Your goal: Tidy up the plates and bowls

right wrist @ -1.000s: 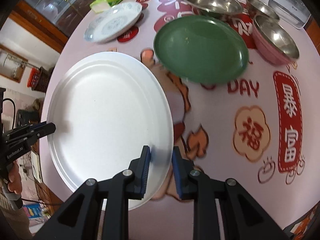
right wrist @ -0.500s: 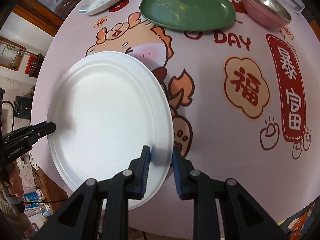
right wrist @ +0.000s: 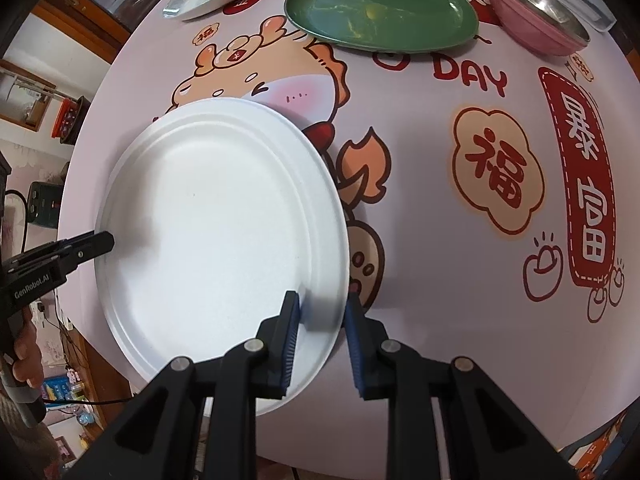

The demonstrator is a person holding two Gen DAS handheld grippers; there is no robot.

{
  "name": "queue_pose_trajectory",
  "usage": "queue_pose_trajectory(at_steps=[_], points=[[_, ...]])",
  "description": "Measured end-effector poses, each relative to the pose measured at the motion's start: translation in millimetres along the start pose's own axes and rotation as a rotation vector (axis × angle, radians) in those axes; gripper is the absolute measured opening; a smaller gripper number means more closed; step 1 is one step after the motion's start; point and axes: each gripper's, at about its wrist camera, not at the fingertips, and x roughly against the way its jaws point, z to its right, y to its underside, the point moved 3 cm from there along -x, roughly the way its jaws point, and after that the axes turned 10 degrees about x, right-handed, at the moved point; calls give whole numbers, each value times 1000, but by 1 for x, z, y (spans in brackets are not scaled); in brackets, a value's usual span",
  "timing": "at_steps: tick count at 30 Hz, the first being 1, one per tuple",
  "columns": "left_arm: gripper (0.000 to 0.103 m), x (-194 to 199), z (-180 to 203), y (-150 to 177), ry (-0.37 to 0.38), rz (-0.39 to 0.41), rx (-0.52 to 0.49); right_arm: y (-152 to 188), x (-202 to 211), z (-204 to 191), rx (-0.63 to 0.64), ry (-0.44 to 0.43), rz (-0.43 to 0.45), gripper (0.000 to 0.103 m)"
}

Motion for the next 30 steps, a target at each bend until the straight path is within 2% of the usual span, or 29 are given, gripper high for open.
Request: queue_pose_trajectory(at_steps=[9, 12, 14, 17, 30], points=[[18, -6, 0, 1, -20, -4, 1, -1, -5, -6, 22, 8, -8, 26], [27, -7, -1, 1, -17, -5, 9, -2, -6, -6, 21, 0, -6, 27], [38, -6, -2, 1, -24, 9, 15, -2, -7, -5, 16, -8, -1, 28], [44, -2, -3, -1, -38, 33, 15, -1, -5, -3, 9, -9, 10, 30], [46, 24, 5, -1, -23, 102, 43, 10, 19, 6, 11, -12, 63, 32]])
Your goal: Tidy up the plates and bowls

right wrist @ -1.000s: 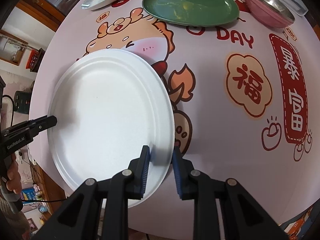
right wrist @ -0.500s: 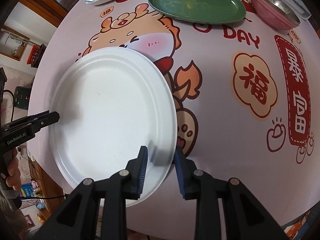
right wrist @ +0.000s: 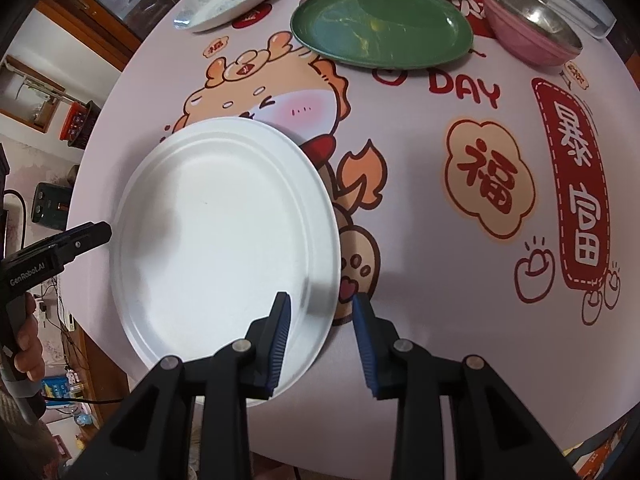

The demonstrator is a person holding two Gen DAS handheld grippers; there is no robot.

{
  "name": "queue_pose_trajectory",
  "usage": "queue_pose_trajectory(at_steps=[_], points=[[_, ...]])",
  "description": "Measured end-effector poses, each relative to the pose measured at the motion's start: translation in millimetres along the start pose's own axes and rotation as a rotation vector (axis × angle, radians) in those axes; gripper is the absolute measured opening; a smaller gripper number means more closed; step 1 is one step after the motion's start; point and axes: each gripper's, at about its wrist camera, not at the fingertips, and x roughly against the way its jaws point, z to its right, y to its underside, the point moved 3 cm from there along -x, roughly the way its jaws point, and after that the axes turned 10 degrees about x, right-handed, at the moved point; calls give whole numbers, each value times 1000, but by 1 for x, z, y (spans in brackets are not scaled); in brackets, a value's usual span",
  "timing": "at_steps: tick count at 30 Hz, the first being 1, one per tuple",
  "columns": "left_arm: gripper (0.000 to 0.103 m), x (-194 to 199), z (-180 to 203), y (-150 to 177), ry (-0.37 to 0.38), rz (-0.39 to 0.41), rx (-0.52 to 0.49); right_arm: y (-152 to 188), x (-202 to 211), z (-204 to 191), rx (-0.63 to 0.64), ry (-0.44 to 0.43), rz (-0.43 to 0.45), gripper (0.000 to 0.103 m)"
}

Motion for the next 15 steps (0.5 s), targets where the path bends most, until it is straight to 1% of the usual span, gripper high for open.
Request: queue_pose_trajectory(at_steps=[5, 8, 15], points=[[49, 22, 12, 5, 6, 60, -21, 5, 12, 3, 9, -11, 22, 32], [53, 41, 23, 8, 11, 111, -40, 7, 19, 4, 26, -22, 34, 32], [54, 85, 50, 17, 28, 212, -54, 12, 49, -1, 69, -45, 83, 32]])
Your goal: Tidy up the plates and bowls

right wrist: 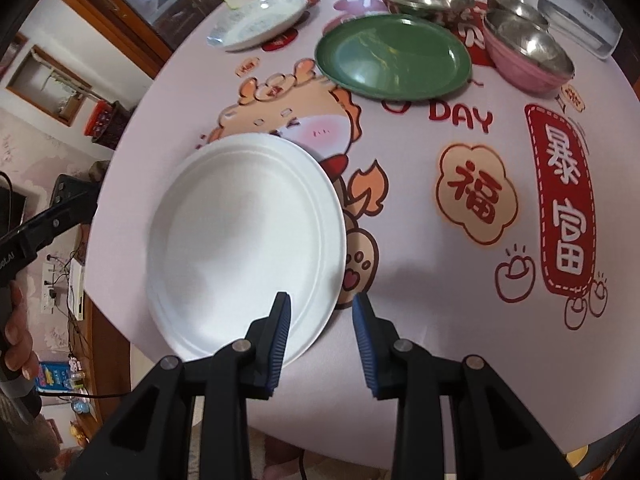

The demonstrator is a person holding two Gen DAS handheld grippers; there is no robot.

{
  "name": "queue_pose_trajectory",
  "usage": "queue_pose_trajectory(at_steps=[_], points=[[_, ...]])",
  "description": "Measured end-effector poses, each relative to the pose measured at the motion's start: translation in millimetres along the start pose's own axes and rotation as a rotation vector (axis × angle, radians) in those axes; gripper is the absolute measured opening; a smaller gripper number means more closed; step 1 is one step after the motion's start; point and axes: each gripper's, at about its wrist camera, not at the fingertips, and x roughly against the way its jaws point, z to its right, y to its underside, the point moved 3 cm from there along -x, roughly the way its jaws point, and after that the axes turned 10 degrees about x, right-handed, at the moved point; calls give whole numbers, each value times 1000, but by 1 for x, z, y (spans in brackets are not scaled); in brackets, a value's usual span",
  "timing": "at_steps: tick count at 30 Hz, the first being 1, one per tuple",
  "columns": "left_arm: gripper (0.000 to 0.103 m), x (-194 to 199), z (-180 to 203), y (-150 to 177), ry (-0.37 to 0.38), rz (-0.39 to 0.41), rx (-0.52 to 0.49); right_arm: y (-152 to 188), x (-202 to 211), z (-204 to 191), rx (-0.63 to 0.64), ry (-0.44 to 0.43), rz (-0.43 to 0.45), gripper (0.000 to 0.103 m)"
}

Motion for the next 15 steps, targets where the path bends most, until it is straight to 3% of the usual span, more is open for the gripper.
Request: queue_pose_trajectory(at_steps=[7, 15], points=[[54, 32, 30, 9, 38, 57, -8, 5, 47, -6, 73, 13, 101, 32], [54, 47, 62, 26, 38, 14, -8, 11, 80, -5, 103, 0, 179, 32]])
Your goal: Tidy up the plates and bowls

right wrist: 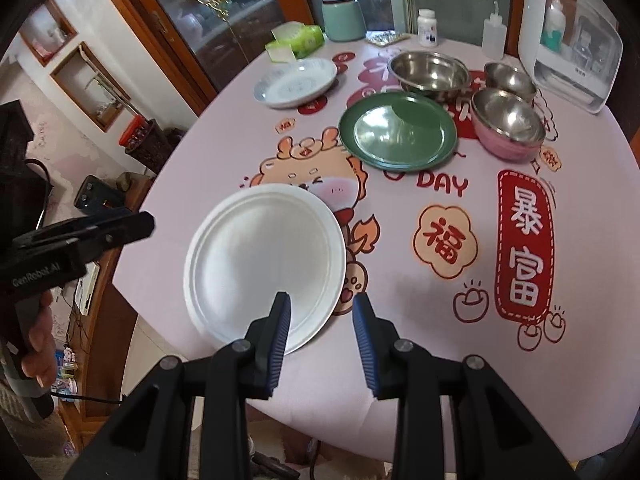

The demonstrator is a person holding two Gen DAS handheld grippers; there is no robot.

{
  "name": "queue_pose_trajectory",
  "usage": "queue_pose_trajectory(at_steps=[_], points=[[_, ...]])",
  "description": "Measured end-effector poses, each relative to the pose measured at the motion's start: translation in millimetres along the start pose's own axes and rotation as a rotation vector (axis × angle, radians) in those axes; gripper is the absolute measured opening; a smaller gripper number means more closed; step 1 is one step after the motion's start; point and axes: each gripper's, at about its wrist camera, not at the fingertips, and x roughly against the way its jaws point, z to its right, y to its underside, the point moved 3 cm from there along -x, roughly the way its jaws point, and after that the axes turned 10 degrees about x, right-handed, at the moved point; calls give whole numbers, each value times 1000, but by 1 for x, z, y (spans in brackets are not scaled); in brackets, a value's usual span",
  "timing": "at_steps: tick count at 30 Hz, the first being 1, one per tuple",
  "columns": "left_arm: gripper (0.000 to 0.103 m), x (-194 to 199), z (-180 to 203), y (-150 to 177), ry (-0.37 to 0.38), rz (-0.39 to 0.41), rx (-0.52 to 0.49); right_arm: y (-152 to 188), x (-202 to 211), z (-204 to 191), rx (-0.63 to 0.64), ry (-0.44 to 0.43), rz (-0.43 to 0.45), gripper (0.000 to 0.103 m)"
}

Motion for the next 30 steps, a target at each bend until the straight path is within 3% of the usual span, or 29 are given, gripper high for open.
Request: queue_pose_trajectory(at_steps=[3, 6, 9, 12, 17, 26, 30], points=[[58, 9, 11, -1, 20, 0, -3, -4, 9, 5, 4, -3, 20, 32], [71, 18, 22, -9, 2, 20, -18, -13, 19, 13, -6, -6, 41, 32], [72, 25, 33, -27, -35, 53, -52, -26, 27, 24, -20, -6, 66, 32], [72, 28, 44, -47, -23, 76, -79, -43, 29, 40, -44, -4, 87, 32], [74, 17, 68, -95, -19, 105, -144, -77, 25, 75, -97, 64, 106, 32], [76, -73, 88, -174, -36, 49, -187, -126, -37, 151, -229, 79, 57, 32], [76, -138, 84, -197, -36, -46, -176, -136, -82, 178, -291, 62, -5, 32]])
